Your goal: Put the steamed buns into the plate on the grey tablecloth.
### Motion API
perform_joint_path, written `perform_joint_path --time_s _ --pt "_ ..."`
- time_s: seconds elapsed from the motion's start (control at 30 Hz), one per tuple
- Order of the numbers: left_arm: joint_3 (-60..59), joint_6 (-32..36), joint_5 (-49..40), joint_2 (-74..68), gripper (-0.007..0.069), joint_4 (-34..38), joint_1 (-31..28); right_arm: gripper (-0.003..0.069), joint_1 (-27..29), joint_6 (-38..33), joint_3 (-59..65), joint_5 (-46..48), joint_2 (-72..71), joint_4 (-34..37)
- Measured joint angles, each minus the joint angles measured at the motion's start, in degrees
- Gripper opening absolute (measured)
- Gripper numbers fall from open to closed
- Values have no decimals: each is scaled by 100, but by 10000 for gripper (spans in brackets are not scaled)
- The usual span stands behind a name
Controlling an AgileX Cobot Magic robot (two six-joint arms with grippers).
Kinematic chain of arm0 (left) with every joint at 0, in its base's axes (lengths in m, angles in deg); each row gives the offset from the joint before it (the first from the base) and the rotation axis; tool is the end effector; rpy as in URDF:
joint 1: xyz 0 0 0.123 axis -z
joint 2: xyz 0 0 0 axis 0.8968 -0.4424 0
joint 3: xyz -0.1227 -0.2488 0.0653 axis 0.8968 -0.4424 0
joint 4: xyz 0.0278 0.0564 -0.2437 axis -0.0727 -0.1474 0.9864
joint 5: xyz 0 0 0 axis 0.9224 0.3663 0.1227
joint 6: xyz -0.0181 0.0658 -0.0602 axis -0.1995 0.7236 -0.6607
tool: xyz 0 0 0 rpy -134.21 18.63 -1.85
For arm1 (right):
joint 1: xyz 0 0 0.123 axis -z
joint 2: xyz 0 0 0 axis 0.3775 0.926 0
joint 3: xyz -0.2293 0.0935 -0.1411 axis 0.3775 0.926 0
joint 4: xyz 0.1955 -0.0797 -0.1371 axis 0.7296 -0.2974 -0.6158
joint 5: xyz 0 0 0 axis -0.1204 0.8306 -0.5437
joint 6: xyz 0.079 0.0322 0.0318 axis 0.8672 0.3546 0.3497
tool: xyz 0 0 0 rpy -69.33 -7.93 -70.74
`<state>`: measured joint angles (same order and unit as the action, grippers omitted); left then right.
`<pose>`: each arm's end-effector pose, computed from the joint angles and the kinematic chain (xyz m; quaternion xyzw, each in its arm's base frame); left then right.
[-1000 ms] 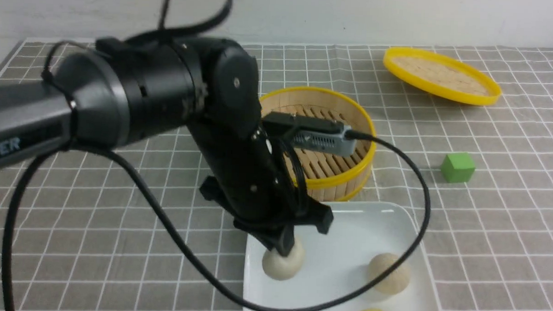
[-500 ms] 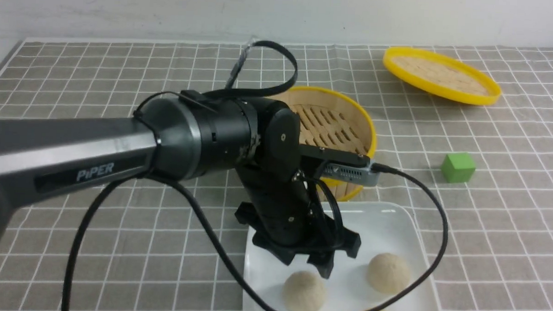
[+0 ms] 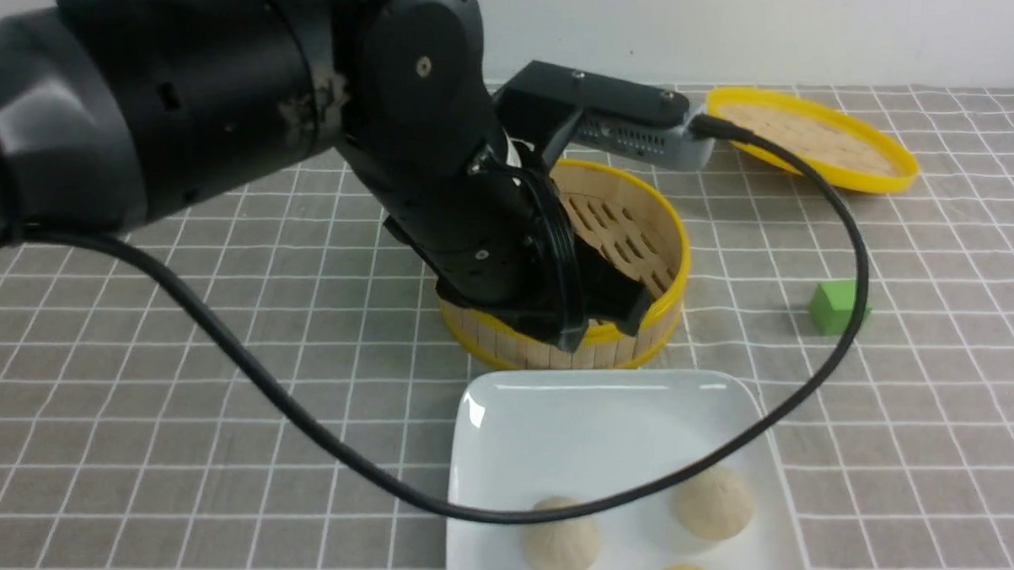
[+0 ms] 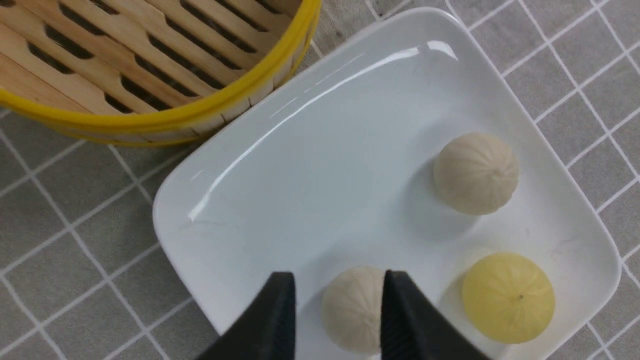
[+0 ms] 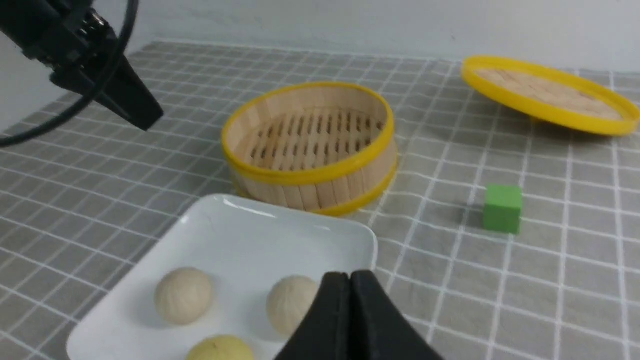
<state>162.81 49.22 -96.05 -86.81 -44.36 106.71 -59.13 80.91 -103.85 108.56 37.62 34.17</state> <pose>0.2517 -0.2414 0.3281 0.2923 0.9169 -0.1416 0.2321 0.0198 0.0036 0.2874 -0.1426 0.7417 0.2282 0.6144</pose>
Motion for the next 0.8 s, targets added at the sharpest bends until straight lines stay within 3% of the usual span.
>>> perform_joint_path --time_s 0.13,0.2,0.43,0.8 --pt "0 -5 -24 4 54 -56 0 -2 0 0 491 -976 105 15" --pt "0 -5 -18 4 14 -75 0 -2 0 0 625 -1123 160 87" --pt "0 -5 -14 12 2 -130 0 -2 0 0 720 -1276 208 262" --pt "0 -5 -9 12 2 -164 0 1 0 -582 720 -1119 208 554"
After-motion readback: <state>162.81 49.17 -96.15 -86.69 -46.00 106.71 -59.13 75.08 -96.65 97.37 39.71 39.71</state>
